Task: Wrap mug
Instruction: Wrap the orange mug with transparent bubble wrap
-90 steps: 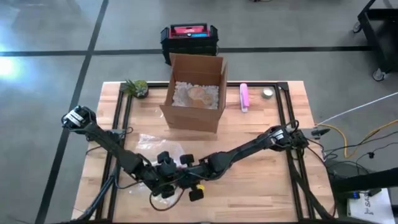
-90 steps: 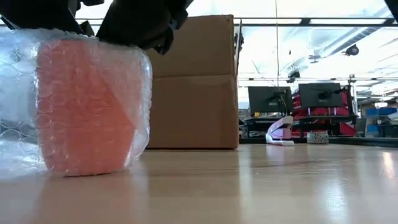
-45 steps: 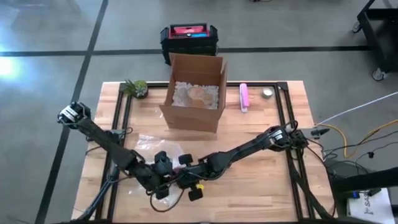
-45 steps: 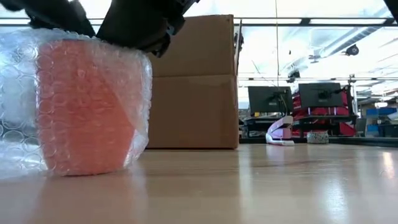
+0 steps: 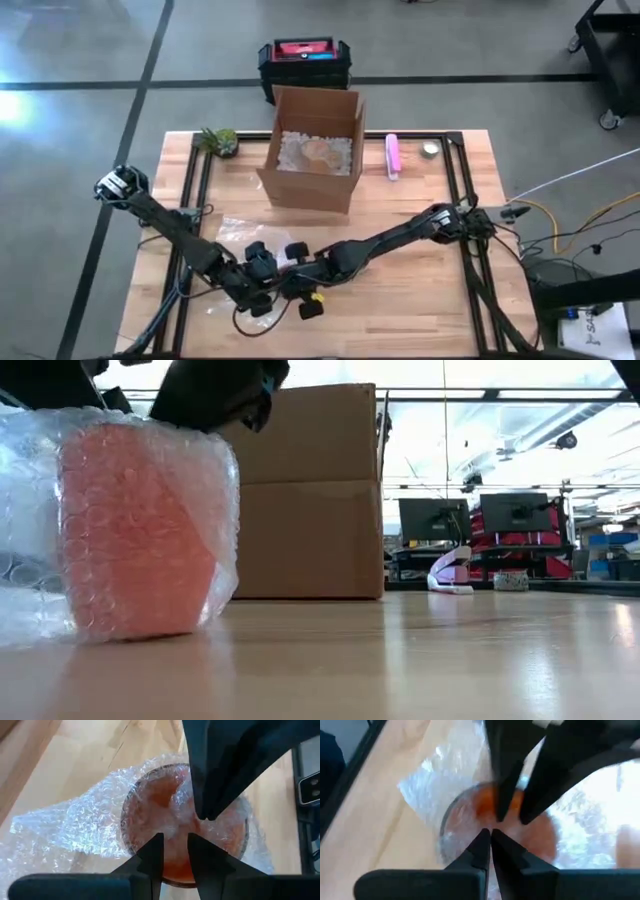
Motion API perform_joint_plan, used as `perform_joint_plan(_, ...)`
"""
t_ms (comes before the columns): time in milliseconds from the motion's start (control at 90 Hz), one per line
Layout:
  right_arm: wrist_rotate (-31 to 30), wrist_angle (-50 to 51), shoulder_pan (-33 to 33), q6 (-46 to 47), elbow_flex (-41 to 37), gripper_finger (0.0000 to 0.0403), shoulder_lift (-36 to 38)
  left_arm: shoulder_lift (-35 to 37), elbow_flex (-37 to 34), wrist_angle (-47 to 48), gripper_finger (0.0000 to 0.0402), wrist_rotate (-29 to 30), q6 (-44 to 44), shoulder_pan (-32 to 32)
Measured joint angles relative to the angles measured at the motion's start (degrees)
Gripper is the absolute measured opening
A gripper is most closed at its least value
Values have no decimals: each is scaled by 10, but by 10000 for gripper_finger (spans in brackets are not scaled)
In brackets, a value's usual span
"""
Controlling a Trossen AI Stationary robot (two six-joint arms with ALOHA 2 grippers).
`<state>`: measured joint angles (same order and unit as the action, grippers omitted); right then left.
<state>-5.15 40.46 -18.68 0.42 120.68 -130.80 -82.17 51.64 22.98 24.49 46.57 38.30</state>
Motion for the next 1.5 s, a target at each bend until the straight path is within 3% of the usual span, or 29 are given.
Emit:
perform_joint_plan(422,11,-27,11,41,-35,2,-29,-3,2,-3,75,7,4,0)
perform_joint_plan(589,16,-16,11,35,-35,2,-32,-1,40,28,75,4,-6,0)
perform_joint_plan(767,17,4,11,23,-3,2,-28,3,98,170,75,2,27,17)
perform_joint_plan(922,16,75,12,34,45,2,-23,3,121,330,75,-13,151,34)
perform_joint_plan(1178,0,172,-1,57,67,2,11,5,91,464,78,-68,300,55)
perform_joint_plan(1322,-44,230,-18,80,49,2,13,18,54,469,114,-106,363,54)
perform_joint_plan(1500,-78,231,-43,129,-11,2,14,60,-10,467,199,-145,432,54)
